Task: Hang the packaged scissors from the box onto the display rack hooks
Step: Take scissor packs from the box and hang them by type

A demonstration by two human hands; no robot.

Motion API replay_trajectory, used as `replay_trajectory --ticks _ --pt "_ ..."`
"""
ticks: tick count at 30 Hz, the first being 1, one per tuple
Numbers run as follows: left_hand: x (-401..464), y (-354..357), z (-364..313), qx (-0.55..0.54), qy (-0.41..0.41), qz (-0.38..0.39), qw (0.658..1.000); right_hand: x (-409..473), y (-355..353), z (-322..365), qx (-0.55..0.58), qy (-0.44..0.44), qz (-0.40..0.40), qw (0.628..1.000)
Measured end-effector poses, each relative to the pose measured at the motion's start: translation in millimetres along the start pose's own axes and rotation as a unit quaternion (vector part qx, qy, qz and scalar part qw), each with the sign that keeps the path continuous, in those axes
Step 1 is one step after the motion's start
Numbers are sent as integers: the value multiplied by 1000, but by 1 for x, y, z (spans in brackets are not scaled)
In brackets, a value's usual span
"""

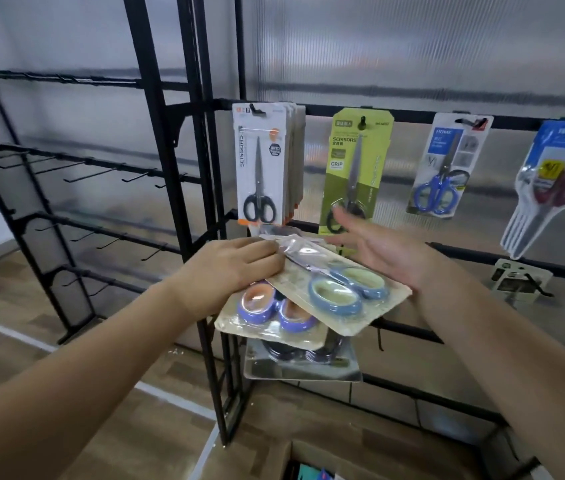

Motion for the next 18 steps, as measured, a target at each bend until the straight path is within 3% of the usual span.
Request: replay_trajectory --ticks 3,4,7,9,10,11,12,14,15,16,18 --pt "3 0 3 30 -2 -15 999 -9 52 6 131 -12 179 975" --pt "3 0 6 50 -5 -30 998 -6 50 5 127 -18 160 979" --pt "3 -1 18 82 -40 -93 992 4 18 12 79 -90 -33 992" --pt "-5 1 38 -4 -144 -144 979 1 5 18 74 -141 -113 981" --pt "-14 3 53 -84 -220 -183 955 1 1 18 65 -156 -142 975" --pt "-26 8 68 -184 -301 -220 909 0 0 18 58 -172 -161 970" --pt "-40 17 79 -305 -375 -259 836 -2 -1 18 56 -191 -171 965" --pt "-63 42 83 -551 -462 -296 629 -6 0 23 69 -232 -174 955" --pt "-65 57 77 -629 -476 -258 558 -8 1 26 73 -251 -173 950" --pt "-62 72 70 -680 -480 -193 519 -12 3 29 69 -270 -173 945" --pt "-52 86 48 -754 -441 -78 481 -15 7 36 53 -308 -173 934"
Point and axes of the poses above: each hand's wrist, its own x-axis towards the middle knuckle, its own y-axis out of the palm, z = x × y, the point moved 9 cm from there along x, towards the middle knuckle, and after that the axes turned 7 degrees about -x, right-handed, at the moved point
